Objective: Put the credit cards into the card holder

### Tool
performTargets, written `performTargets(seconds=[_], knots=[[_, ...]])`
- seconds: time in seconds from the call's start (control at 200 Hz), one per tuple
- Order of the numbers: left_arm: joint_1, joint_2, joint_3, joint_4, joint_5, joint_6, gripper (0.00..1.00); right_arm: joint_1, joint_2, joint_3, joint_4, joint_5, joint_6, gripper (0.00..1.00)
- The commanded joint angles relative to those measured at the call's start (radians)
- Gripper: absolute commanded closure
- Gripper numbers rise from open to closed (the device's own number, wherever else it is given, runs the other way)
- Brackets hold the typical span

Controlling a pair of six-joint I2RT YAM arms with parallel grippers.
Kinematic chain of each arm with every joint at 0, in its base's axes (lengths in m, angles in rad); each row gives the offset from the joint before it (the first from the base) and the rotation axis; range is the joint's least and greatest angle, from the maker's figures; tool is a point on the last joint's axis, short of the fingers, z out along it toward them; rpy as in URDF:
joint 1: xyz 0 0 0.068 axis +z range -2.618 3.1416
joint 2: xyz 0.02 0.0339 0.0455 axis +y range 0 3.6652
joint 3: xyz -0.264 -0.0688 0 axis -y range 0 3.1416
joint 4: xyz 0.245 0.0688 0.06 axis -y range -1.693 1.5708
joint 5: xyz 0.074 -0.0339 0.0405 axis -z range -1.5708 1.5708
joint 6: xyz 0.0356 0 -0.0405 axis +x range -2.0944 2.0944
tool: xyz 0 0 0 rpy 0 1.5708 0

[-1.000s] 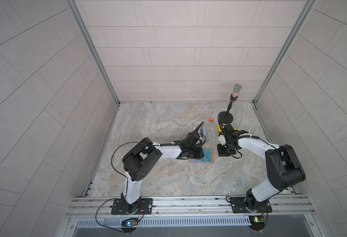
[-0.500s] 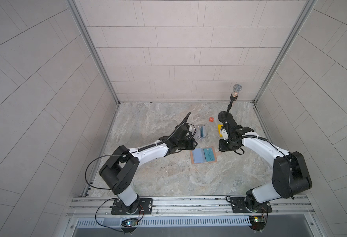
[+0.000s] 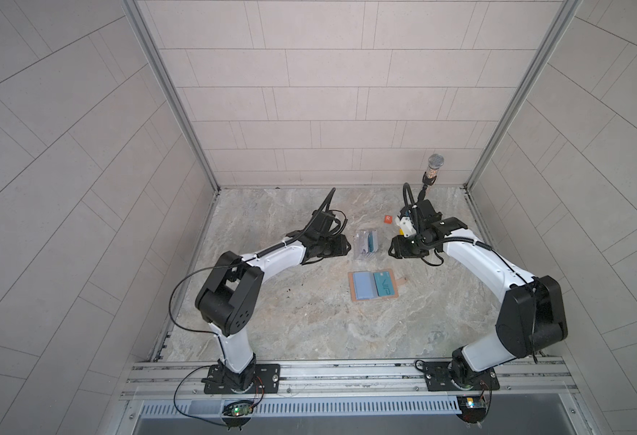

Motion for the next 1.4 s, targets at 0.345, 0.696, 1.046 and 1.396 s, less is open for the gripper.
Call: performTargets(seconds=[0.345,0.696,1.046,1.396], knots=[[0.019,0.268,0.262,-0.054,0.096,0.001,0.51,0.063,0.279,0.296,-0.055,0.059,0.079,0.53],[0.057,0.363,0.358,-0.057,0.135,-0.003,0.51,0.082,0.408,0.431,-0.109,0.105,0.073,0.55],[0.066,0.428,0.416,-0.062,0.176,-0.01,0.51,0.089,0.468,0.476,-0.124,0.109,0.071,0.55],[0.065,0.419,0.401,-0.019,0.212,-0.011,0.52,0.089,0.491,0.484,-0.126,0.126,0.069,0.55]])
